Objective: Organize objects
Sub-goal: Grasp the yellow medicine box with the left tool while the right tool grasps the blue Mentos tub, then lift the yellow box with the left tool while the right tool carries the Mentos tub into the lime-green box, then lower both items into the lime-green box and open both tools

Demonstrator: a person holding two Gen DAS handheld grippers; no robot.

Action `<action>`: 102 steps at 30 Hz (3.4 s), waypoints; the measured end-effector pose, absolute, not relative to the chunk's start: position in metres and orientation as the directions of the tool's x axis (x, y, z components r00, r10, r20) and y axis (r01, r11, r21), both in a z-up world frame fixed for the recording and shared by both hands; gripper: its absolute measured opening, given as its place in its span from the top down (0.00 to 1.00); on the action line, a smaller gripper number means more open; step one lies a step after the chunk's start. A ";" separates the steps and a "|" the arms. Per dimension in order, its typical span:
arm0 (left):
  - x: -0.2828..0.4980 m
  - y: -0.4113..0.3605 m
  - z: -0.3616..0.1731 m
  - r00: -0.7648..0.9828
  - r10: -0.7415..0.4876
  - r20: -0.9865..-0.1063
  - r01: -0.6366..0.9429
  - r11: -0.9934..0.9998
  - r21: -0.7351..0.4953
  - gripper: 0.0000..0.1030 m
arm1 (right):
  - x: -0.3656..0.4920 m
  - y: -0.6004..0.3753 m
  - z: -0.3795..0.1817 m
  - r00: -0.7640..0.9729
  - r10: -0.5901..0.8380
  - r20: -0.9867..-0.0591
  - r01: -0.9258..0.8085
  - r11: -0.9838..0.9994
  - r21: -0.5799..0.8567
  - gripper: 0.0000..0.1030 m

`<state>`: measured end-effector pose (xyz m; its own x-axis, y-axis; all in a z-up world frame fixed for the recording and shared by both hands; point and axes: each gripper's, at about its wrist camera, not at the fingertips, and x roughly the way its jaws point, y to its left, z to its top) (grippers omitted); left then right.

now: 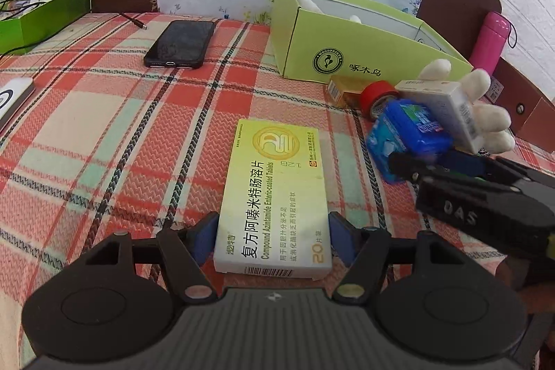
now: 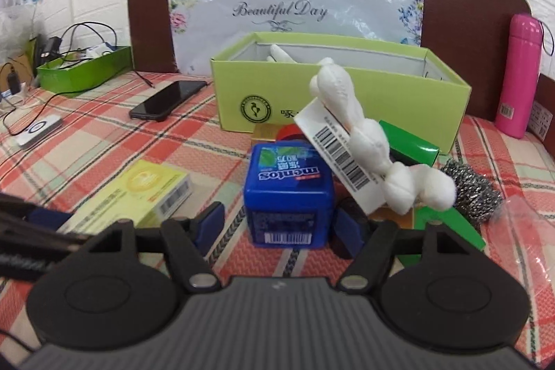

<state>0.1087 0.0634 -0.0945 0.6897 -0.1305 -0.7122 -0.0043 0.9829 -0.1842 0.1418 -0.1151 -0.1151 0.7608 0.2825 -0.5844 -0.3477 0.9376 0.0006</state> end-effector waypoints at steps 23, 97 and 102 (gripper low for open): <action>0.117 0.008 -0.091 0.660 -0.164 -0.733 0.135 0.986 -0.098 0.26 | 0.028 -0.194 -0.103 0.703 0.308 -0.642 -0.369 0.928 0.041 0.40; 0.353 0.013 -0.030 0.767 -0.161 -0.621 0.067 0.983 -0.172 0.34 | 0.376 -0.178 -0.080 0.831 0.168 -0.530 -0.280 0.950 -0.138 0.47; 0.351 0.008 -0.032 0.798 -0.138 -0.586 0.075 0.989 -0.132 0.27 | 0.383 -0.176 -0.092 0.801 0.161 -0.576 -0.299 0.942 -0.152 0.42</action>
